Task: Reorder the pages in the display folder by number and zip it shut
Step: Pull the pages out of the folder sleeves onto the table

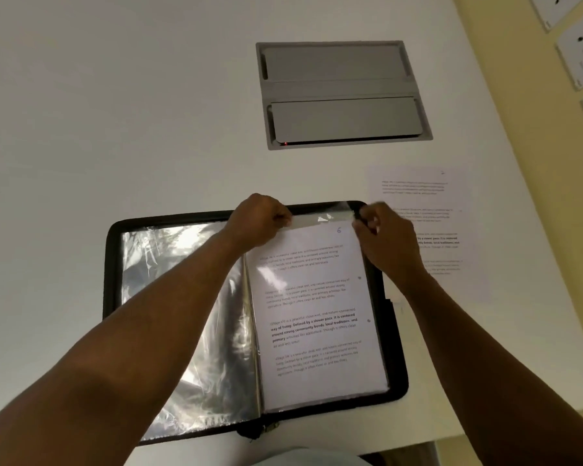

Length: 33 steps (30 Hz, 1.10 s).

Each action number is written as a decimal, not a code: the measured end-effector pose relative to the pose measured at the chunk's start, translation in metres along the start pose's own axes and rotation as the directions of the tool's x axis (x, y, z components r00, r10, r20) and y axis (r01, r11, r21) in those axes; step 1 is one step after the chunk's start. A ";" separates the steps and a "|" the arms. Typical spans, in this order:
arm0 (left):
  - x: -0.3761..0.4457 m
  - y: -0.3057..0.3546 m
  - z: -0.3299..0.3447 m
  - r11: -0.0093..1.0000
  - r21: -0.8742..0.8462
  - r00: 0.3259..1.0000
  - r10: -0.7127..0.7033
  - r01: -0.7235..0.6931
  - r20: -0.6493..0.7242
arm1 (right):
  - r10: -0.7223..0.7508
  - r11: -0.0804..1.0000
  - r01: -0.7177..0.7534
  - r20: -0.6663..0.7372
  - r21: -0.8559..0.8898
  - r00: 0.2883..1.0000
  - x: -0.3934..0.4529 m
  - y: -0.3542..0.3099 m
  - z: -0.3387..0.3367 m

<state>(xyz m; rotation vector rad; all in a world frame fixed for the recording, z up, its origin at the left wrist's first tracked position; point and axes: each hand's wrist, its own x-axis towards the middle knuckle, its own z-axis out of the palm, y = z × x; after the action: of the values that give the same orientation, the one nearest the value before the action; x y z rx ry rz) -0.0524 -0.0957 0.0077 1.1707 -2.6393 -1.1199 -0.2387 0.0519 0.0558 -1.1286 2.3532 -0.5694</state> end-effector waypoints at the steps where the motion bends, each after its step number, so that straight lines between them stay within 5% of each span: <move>1: -0.002 0.000 0.003 1.000 0.015 1.000 0.012 -0.012 -0.017 | -0.105 0.994 0.105 -0.059 0.000 0.993 0.007 -0.012 0.003; 3: -0.006 0.000 0.009 0.996 0.075 0.996 0.044 -0.038 -0.079 | -0.293 0.956 0.293 -0.037 -0.009 0.956 0.024 -0.037 0.010; 5: -0.010 0.001 0.015 0.985 0.150 0.986 0.101 -0.081 -0.131 | -0.387 0.919 0.394 0.137 -0.029 0.912 0.041 -0.058 0.020; 9: -0.021 -0.001 0.027 0.945 0.255 0.947 0.255 -0.202 -0.195 | -0.322 0.903 0.421 0.523 -0.080 0.790 0.069 -0.081 0.039; 13: -0.035 -0.006 0.035 0.951 0.232 0.936 0.261 -0.207 -0.236 | -0.152 0.805 0.517 0.741 -0.291 0.654 0.085 -0.082 0.053; 19: -0.042 -0.008 0.032 0.961 0.196 0.939 0.240 -0.194 -0.247 | 0.030 0.590 0.626 0.788 -0.511 0.614 0.090 -0.072 0.068; 33: -0.037 -0.006 0.034 0.959 0.211 0.946 0.235 -0.188 -0.222 | 0.027 0.544 0.568 0.690 -0.618 0.724 0.086 -0.065 0.080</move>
<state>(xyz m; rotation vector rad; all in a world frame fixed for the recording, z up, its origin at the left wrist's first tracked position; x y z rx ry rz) -0.0329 -0.0533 -0.0125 0.9473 -2.6396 -0.6561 -0.2009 -0.0673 0.0075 -1.7645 1.7474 0.8490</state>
